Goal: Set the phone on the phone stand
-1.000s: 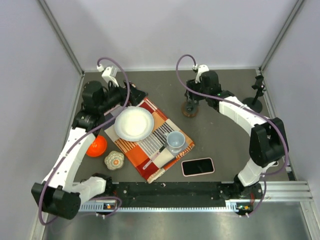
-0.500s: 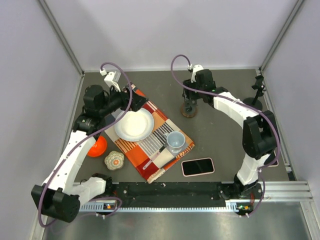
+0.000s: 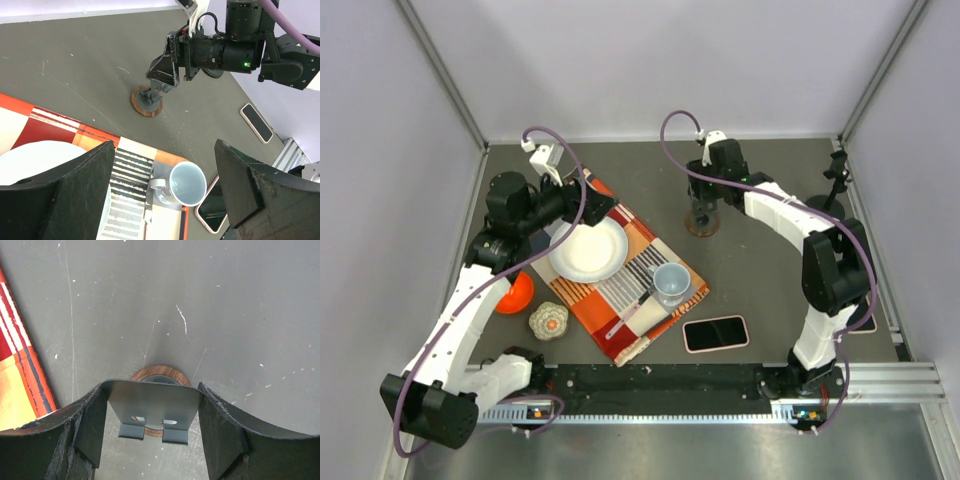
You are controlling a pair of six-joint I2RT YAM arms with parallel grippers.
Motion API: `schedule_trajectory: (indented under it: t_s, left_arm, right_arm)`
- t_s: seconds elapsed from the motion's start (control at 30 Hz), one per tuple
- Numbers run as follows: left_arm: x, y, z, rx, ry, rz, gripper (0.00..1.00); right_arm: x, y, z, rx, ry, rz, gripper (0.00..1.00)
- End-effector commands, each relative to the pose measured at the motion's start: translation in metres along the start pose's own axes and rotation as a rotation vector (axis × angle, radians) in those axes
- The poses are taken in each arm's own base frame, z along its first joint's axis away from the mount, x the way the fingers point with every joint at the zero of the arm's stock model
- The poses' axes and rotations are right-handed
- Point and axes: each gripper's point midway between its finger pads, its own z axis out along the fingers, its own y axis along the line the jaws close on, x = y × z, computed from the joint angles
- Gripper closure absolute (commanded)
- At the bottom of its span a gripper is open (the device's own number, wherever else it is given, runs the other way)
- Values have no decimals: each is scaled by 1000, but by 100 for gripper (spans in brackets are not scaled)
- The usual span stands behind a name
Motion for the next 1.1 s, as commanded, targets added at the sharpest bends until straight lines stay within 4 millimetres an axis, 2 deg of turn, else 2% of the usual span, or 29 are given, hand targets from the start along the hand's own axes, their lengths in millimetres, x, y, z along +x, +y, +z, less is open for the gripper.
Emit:
schedule_trajectory:
  t_s: [0.0,0.1,0.17,0.23,0.27,0.3,0.33,0.4,0.47,0.57,0.63,0.73,0.77,0.8,0.83,0.9,0.93,0.97,1.0,1.07]
  left_arm:
    - [-9,-5,0,22,-38,46,14]
    - [-9,-6,-1,25,-40,49,14]
    - [-9,-6,-2,24,-41,51,14]
    - [-9,-7,-2,25,-41,53,14]
    - [-9,-7,-2,26,-42,54,15]
    - [-9,-7,-2,27,-42,57,15]
    - [-9,-8,-2,26,-43,59,15]
    - [-10,-9,-3,27,-47,65,15]
    - [-11,-11,-6,29,-52,69,15]
    - [-15,-15,-10,37,-65,74,15]
    - [-17,-19,-13,46,-74,80,15]
    - [-19,-24,-16,56,-86,85,15]
    - [-19,-25,-17,60,-87,87,15]
    - [-20,-26,-17,62,-88,86,15]
    - [-20,-28,-18,67,-90,87,15]
    - [-19,-31,-18,80,-87,85,15]
    - [-20,-33,-19,83,-91,86,15]
    - [-20,-35,-20,89,-94,88,15]
    - [-21,-36,-21,94,-97,91,15]
    - [-22,-38,-24,92,-108,100,15]
  right_arm:
    - [-41,1,-7,42,-98,55,92]
    - [-41,-1,-7,73,-95,82,96]
    - [-42,1,-7,81,-92,99,94]
    - [-43,-1,-6,93,-86,115,77]
    - [-40,1,-7,89,-71,122,64]
    - [-42,3,-10,75,-69,125,16]
    - [-42,5,-14,68,-68,127,1]
    - [-39,6,-23,54,-59,116,1]
    - [-40,4,-46,39,-74,72,1]
    - [-28,-1,-83,25,-76,-21,1]
    - [-10,-3,-110,11,-61,-63,1]
    - [21,-2,-135,1,-1,-106,1]
    - [20,0,-151,-16,-22,-142,1]
    - [25,6,-158,-44,-20,-170,1]
    - [45,9,-162,-71,22,-212,1]
    - [59,32,-183,-203,-1,-406,1]
    - [80,37,-185,-238,31,-496,1]
    - [93,50,-194,-286,33,-673,1]
    - [100,52,-203,-300,25,-755,1]
    - [134,48,-213,-351,122,-992,1]
